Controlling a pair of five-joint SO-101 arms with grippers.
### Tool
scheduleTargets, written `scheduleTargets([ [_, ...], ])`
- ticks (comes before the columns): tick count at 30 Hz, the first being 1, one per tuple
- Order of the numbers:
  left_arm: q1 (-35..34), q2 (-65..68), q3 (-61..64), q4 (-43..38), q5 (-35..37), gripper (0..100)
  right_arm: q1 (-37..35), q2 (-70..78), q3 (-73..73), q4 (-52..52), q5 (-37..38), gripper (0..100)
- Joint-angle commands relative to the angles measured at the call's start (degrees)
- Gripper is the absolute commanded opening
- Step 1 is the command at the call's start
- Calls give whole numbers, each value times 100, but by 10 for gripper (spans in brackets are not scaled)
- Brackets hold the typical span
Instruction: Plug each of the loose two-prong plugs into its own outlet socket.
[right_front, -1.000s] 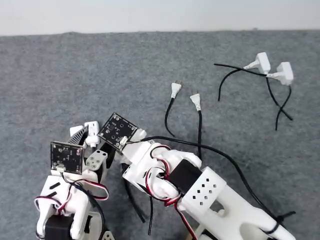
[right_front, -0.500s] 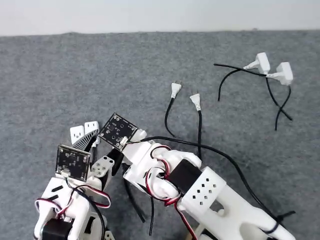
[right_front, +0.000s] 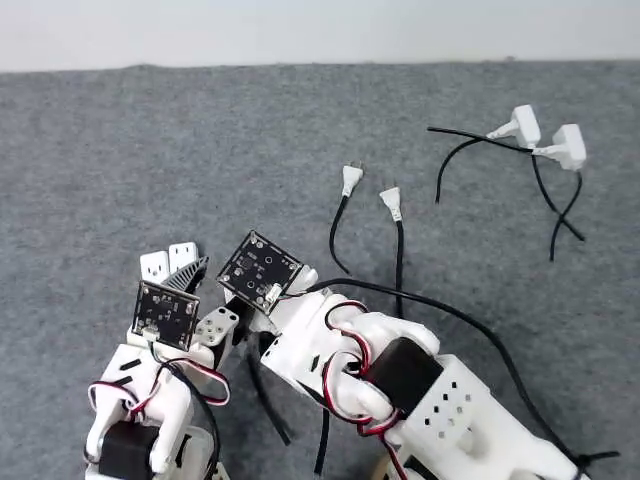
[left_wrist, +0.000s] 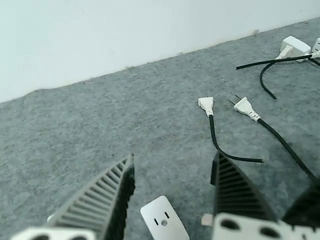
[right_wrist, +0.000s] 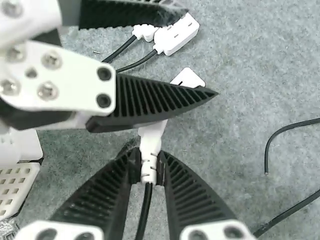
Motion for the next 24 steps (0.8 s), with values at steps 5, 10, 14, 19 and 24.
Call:
scheduleTargets([
  [5, 44, -105, 198, -343, -62, 246, 57, -224, -501, 75, 18, 8],
  [10, 44, -105, 224, -343, -53, 246, 57, -242, -527, 101, 9, 8],
  [14, 53, -105, 224, -343, -53, 246, 57, -251, -527, 101, 9, 8],
  [19, 202, -105, 268, -334, -70, 246, 57, -268, -536, 101, 9, 8],
  [24, 545, -105, 400, -343, -88, 246, 57, -268, -536, 101, 9, 8],
])
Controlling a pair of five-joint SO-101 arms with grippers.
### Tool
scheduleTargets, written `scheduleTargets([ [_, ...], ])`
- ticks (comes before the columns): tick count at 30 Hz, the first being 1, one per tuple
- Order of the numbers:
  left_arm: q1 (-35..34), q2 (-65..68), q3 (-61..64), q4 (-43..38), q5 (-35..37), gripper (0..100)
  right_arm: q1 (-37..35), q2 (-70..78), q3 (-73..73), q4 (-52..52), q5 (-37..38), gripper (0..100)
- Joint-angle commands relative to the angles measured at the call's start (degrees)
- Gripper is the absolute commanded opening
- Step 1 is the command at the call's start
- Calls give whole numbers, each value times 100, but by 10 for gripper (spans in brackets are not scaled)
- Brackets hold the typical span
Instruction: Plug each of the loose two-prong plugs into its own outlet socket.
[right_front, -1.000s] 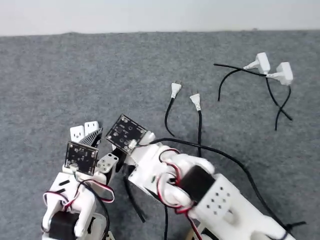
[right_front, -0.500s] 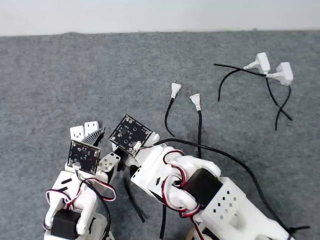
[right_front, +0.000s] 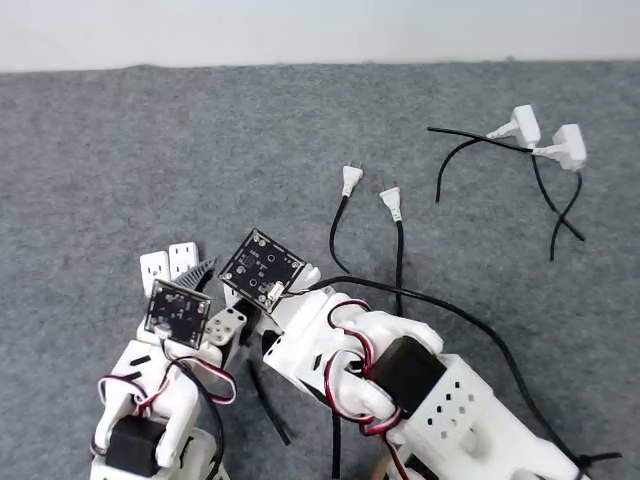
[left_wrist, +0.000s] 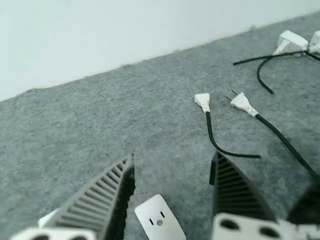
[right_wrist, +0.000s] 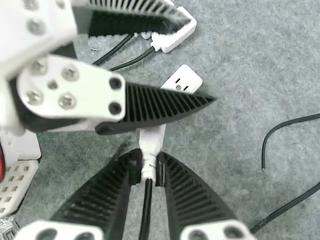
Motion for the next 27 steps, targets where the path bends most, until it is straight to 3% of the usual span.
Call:
scheduleTargets([
  [1, 211, -97, 48, -88, -70, 246, 40, -251, -431, 4, 9, 8],
  [11, -35, -97, 13, -132, -70, 246, 40, -207, -387, 13, 9, 8],
  [27, -2110, -97, -40, -818, 1064, 246, 48, 470, -448, -110, 193, 8],
])
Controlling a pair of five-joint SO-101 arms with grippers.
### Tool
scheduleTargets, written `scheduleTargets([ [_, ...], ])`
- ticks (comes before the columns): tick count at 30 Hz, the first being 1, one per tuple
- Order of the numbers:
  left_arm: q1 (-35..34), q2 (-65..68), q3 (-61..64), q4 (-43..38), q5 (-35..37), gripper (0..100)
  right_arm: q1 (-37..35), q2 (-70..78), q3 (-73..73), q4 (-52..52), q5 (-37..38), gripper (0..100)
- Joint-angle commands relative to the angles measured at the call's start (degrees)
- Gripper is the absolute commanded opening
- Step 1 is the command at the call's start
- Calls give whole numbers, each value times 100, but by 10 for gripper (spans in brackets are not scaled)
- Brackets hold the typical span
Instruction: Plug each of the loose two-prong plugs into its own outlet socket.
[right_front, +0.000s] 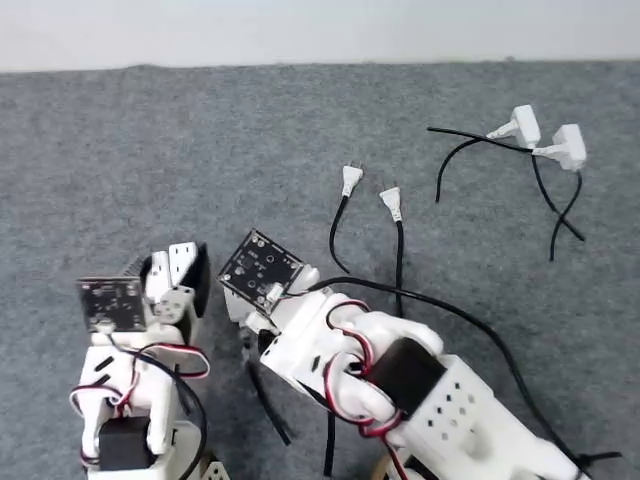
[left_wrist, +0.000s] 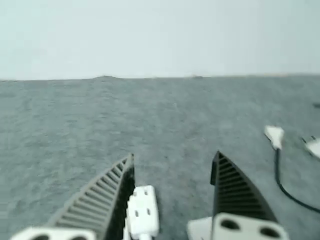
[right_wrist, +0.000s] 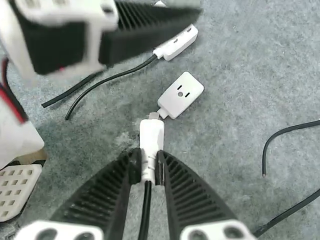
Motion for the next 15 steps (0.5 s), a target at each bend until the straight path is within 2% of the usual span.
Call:
scheduleTargets([
  [1, -369, -97, -110, -237, 246, 246, 66, 664, -448, -145, 308, 8],
  [8, -1134, -97, -409, -387, 211, 246, 92, 2255, -1354, -242, 1222, 8],
  [15, -2804, -97, -1007, -571, 237, 246, 338, 3196, -2488, -251, 1679, 8],
])
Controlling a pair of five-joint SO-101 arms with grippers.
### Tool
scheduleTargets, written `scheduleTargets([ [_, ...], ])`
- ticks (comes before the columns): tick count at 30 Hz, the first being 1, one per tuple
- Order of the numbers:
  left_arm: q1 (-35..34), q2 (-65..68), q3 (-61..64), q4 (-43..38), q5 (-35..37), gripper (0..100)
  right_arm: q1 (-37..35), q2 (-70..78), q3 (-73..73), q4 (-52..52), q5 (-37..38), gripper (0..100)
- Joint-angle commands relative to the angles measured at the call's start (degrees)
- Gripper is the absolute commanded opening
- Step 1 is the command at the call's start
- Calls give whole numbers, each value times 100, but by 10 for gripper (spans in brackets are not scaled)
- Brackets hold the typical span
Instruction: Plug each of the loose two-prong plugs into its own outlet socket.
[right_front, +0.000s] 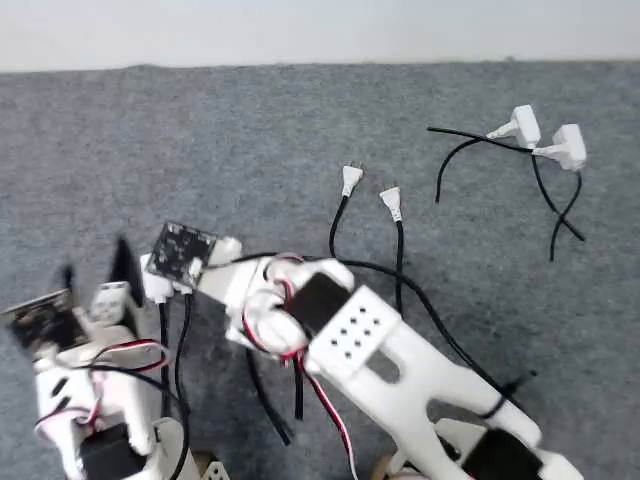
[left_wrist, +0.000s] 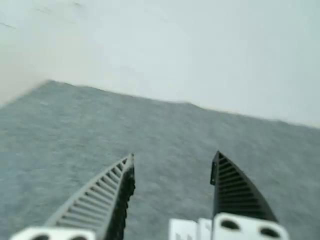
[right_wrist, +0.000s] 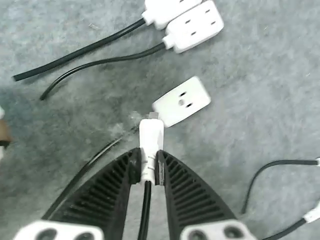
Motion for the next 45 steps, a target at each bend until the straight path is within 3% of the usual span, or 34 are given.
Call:
scheduleTargets([
  [1, -1125, -97, -664, -396, 79, 246, 365, 470, -949, -127, 246, 8],
  [9, -2180, -97, -1253, -466, 79, 246, 523, 2237, -1916, -13, 985, 8],
  [16, -2602, -97, -1358, -484, 79, 246, 505, 3574, -3349, 884, 1846, 8],
  [26, -2629, -97, -1429, -457, 79, 246, 514, 4409, -4501, 1420, 2576, 8],
  [45, -2629, -97, -1420, -448, 79, 246, 453, 4470, -4545, 1402, 3534, 8],
])
